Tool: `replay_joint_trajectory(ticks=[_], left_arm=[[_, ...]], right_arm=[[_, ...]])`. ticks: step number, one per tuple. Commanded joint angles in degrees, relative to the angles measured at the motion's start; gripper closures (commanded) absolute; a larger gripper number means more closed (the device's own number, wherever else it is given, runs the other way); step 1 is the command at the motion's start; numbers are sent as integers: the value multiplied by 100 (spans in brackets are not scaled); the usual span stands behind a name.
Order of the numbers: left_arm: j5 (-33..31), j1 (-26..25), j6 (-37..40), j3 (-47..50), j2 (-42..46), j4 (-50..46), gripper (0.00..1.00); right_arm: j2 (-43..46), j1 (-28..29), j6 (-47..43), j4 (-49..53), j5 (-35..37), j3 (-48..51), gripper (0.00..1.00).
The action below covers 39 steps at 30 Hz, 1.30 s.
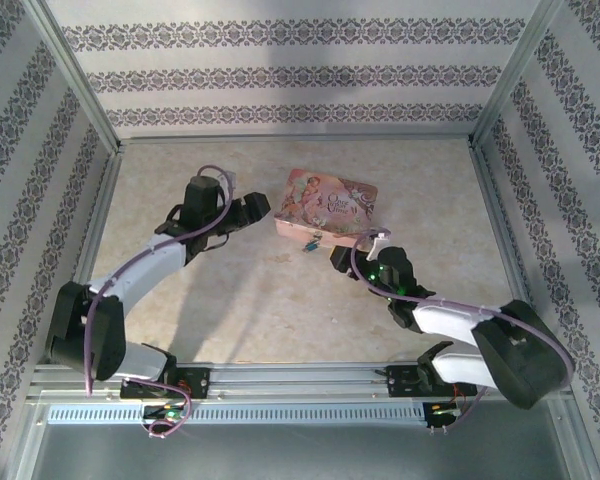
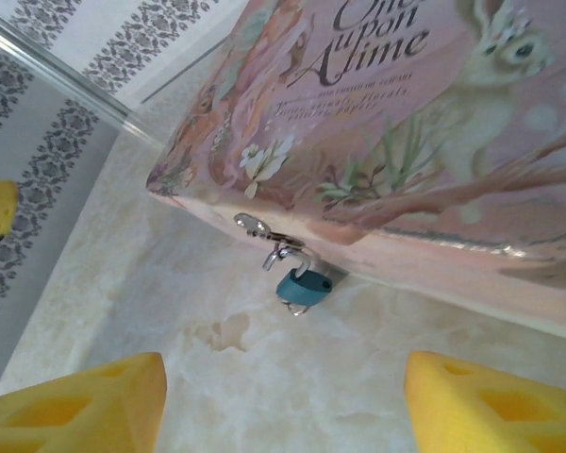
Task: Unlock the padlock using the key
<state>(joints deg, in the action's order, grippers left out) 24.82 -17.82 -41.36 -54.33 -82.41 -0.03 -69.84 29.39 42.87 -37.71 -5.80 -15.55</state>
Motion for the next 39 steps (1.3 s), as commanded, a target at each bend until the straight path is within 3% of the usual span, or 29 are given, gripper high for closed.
replay_joint_trajectory(ticks=[1, 9, 17, 25, 39], left_arm=[[332, 101, 815, -530, -613, -811, 24], [984, 96, 1300, -1938, -2260, -1450, 32], [917, 93, 1384, -2165, -2886, -1480, 34], [769, 91, 1329, -1567, -2679, -1359, 37], [687, 74, 683, 169, -1353, -603, 38]], right_arm=[[369, -123, -264, 1232, 85, -237, 26], [445, -298, 181, 1381, -268, -326, 2], [-146, -634, 424, 1181, -1167, -835, 2], [-736, -1070, 155, 1085, -1723, -1258, 2], [-1877, -1478, -659, 671, -2434, -2321, 3]])
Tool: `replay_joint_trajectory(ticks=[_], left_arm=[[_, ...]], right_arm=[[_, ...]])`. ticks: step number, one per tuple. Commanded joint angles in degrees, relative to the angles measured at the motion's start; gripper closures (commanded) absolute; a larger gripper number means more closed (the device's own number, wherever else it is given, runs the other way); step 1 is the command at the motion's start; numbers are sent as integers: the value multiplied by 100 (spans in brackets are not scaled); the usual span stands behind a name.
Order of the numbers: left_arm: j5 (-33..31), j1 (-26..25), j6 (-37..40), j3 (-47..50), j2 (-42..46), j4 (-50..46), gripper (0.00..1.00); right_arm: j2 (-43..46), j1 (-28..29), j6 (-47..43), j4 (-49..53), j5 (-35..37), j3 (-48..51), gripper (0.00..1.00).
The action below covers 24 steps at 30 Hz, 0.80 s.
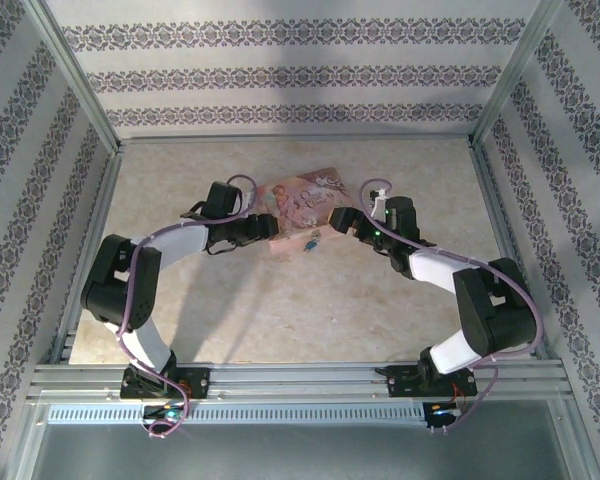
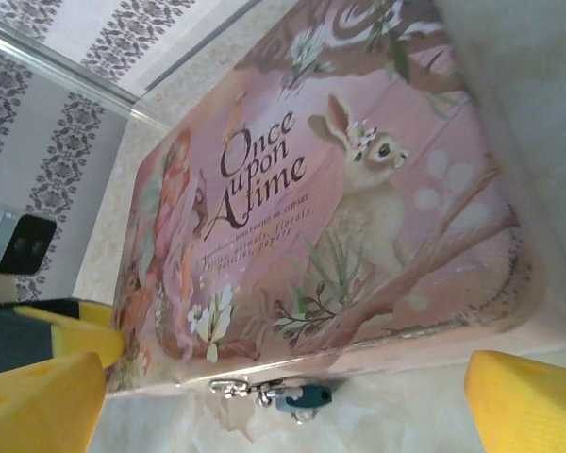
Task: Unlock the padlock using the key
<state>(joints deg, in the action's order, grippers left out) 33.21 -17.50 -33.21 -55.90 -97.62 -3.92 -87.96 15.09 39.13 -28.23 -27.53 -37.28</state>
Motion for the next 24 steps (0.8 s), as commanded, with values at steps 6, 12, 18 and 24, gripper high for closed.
replay_joint_trajectory(ticks=[6, 12, 18, 24], left_arm=[[-184, 42, -305, 680, 492, -59, 38], [-239, 43, -259, 669, 548, -96, 38], [-193, 41, -304, 683, 534, 15, 38], [-186, 43, -298, 746, 559, 32, 38]], right_arm=[[404, -33, -390, -716, -287, 461, 3], [724, 155, -561, -915, -692, 1005, 7], [58, 594, -516, -1659, -964, 973, 19], [-859, 834, -157, -2572, -888, 702, 22]])
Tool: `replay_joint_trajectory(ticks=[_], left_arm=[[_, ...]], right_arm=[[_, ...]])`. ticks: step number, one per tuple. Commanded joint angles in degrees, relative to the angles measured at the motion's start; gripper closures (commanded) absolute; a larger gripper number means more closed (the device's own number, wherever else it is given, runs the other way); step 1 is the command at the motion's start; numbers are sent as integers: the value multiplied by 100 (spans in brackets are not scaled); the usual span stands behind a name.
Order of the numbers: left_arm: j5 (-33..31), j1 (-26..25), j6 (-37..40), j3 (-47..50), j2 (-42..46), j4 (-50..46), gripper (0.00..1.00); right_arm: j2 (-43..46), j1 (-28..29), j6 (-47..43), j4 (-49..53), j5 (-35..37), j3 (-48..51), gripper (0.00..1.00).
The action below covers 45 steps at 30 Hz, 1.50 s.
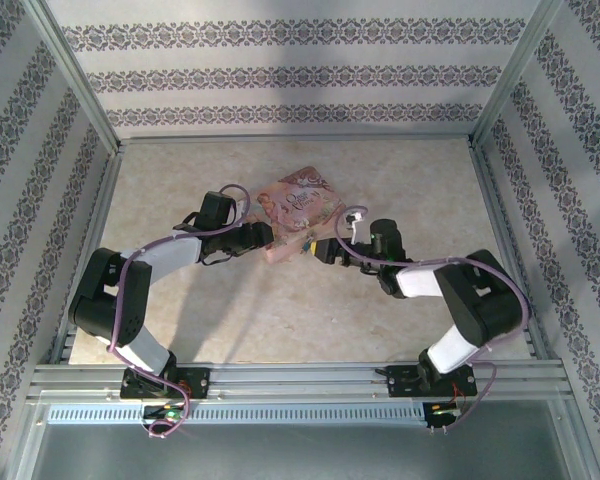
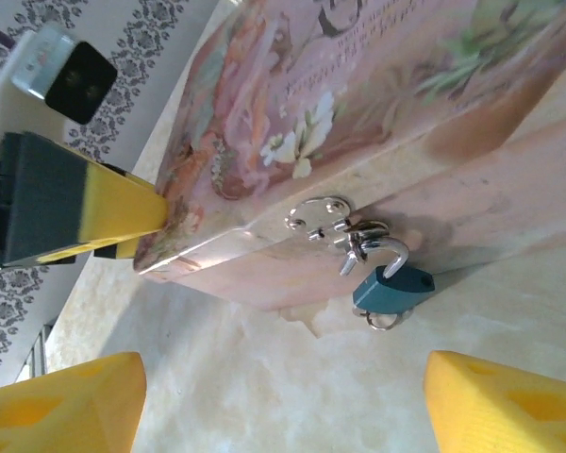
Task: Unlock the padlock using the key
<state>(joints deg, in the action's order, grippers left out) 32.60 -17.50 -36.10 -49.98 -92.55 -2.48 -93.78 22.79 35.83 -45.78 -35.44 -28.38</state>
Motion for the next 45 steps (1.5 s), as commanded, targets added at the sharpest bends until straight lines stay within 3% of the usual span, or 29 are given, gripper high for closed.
replay_joint_trajectory(ticks=[1, 10, 20, 45], left_arm=[[-122, 40, -11, 168, 61, -100, 38], [-156, 38, -1, 182, 105, -162, 38], [-219, 37, 57, 120, 159, -266, 38], [-271, 44, 112, 115, 194, -330, 38]], right_arm=[[-404, 102, 202, -910, -37, -223, 22], [-1286, 270, 356, -1502, 152, -533, 22], [-1686, 304, 459, -1733, -6, -871, 24], [-1508, 454, 495, -2225, -314, -401, 51]])
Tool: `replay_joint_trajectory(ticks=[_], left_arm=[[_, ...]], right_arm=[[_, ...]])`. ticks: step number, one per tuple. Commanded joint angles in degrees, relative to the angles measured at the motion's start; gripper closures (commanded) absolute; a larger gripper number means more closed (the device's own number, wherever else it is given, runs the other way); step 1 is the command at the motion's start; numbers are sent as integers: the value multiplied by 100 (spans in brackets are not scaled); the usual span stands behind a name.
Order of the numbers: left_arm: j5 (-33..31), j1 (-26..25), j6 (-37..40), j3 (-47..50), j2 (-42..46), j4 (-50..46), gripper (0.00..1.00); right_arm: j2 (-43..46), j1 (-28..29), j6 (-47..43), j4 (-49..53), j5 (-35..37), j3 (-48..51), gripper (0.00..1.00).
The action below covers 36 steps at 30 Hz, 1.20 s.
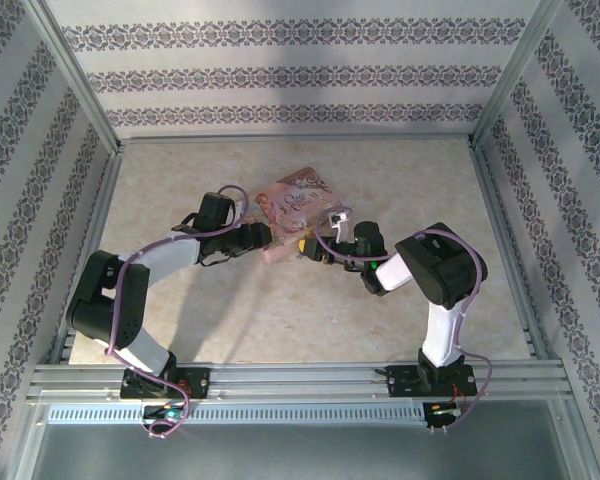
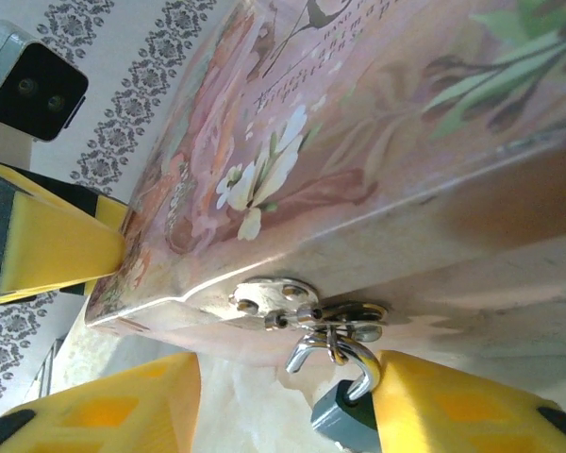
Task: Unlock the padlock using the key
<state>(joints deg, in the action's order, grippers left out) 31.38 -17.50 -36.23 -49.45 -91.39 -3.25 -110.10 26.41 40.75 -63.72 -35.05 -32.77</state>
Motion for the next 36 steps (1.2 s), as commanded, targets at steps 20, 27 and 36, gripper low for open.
replay_joint_trajectory(ticks=[20, 27, 36], left_arm=[[-165, 44, 151, 63, 81, -278, 38], [-180, 40, 133, 141, 78, -240, 38], [-76, 40, -56, 362, 143, -46, 39]], right_arm=[[150, 59, -8, -404, -339, 138, 77], [141, 39, 27, -394, -266, 181, 87], [138, -31, 294, -578, -4, 272, 98]])
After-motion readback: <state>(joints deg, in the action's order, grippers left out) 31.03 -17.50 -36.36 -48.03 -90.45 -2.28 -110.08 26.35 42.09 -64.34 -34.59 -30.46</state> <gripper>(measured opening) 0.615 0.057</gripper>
